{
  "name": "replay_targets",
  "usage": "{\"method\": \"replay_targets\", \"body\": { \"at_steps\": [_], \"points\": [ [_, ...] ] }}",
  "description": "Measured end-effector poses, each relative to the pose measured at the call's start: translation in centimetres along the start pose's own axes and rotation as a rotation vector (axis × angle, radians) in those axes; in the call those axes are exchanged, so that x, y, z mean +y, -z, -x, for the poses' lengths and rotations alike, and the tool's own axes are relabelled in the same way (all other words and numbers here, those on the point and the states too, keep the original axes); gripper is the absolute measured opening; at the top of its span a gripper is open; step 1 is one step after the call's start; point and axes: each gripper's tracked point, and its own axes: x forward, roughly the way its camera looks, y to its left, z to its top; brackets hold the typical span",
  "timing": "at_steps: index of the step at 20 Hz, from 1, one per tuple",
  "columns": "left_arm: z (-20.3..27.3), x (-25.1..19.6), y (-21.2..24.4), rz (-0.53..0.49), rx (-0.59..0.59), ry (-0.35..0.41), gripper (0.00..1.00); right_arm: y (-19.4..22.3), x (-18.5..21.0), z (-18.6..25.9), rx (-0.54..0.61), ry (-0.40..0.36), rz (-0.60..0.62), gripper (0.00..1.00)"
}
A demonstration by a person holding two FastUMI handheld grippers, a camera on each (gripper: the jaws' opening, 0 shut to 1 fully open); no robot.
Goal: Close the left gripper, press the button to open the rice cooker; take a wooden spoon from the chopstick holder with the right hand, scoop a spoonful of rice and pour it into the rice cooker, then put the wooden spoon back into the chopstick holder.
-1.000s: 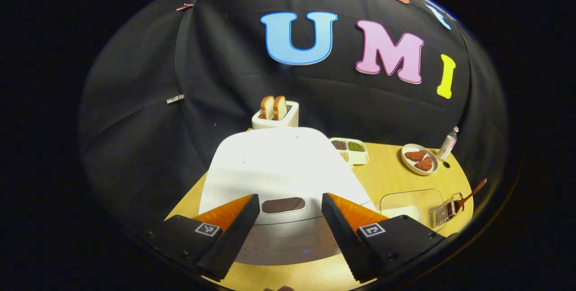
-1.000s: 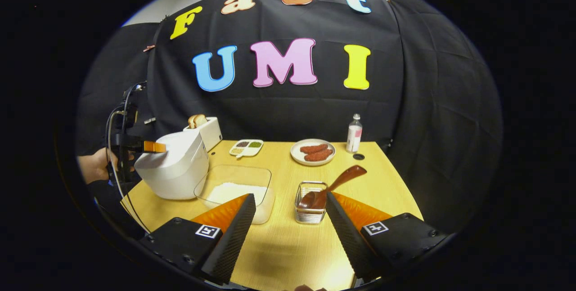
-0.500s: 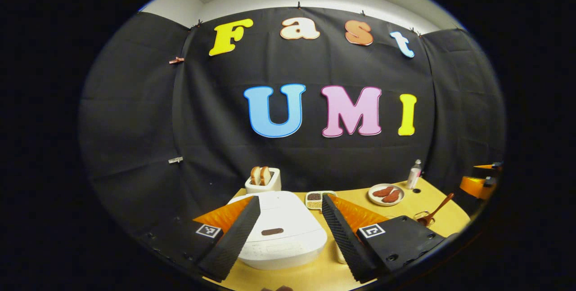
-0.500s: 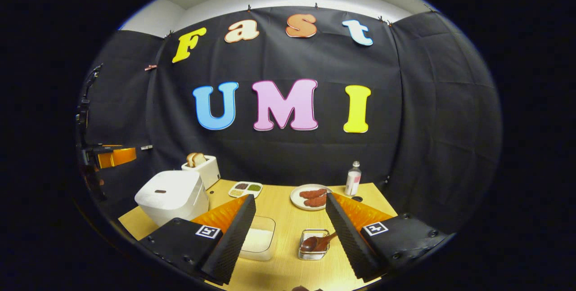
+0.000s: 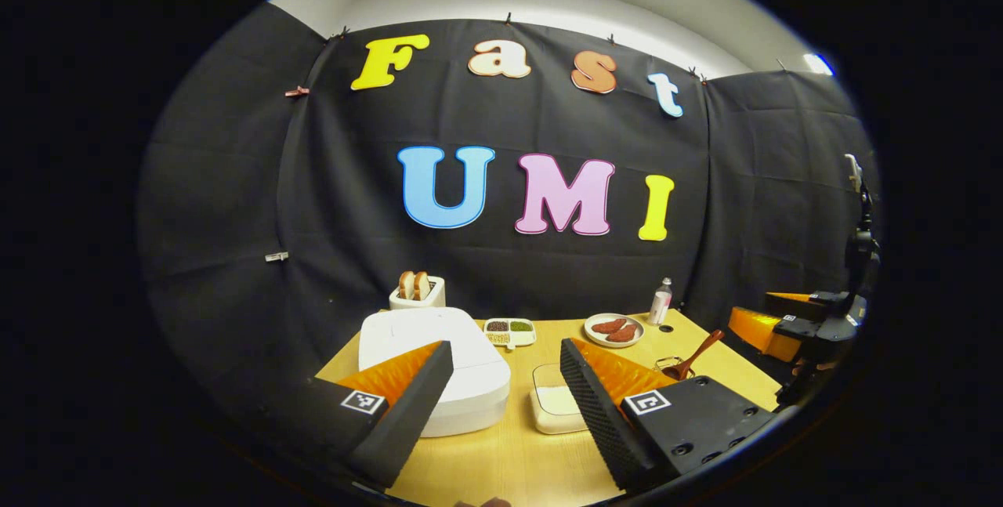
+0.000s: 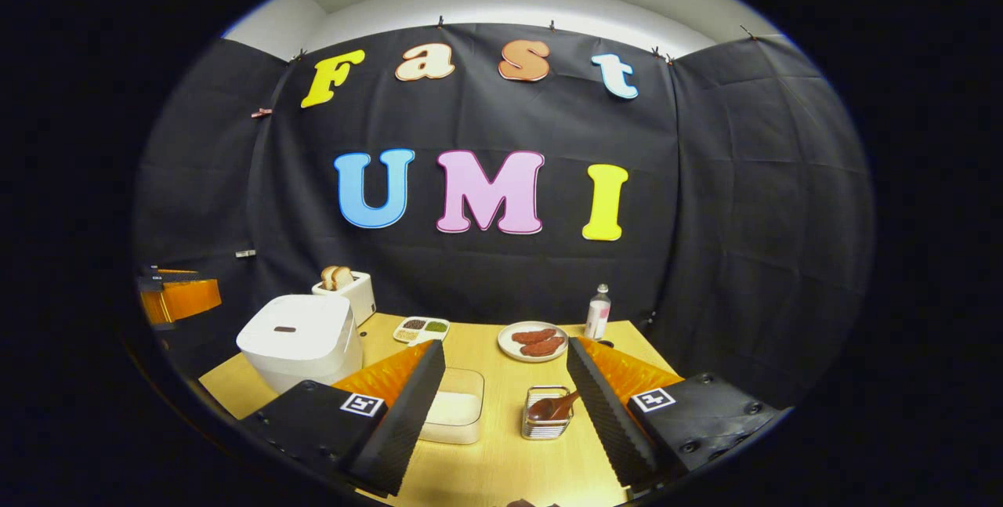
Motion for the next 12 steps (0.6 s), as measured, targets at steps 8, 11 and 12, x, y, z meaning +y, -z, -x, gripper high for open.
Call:
{"method": "replay_targets", "body": {
  "at_steps": [8,11,12],
  "points": [
    [1.5,3.4,1.1,0.022,0.001,-0.040,0.95,-1.0,3.3,0.1,-0.005,-0.031,-0.028,0.98],
    [2.0,4.0,2.0,0.041,0.008,-0.052,0.96,0.2,2.6,0.5,0.043,-0.017,-0.028,0.98],
    [2.1,3.6,2.4,0.048,0.013,-0.047,0.95,0.5,2.2,0.5,0.060,-0.006,-0.022,0.98]
  ]
}}
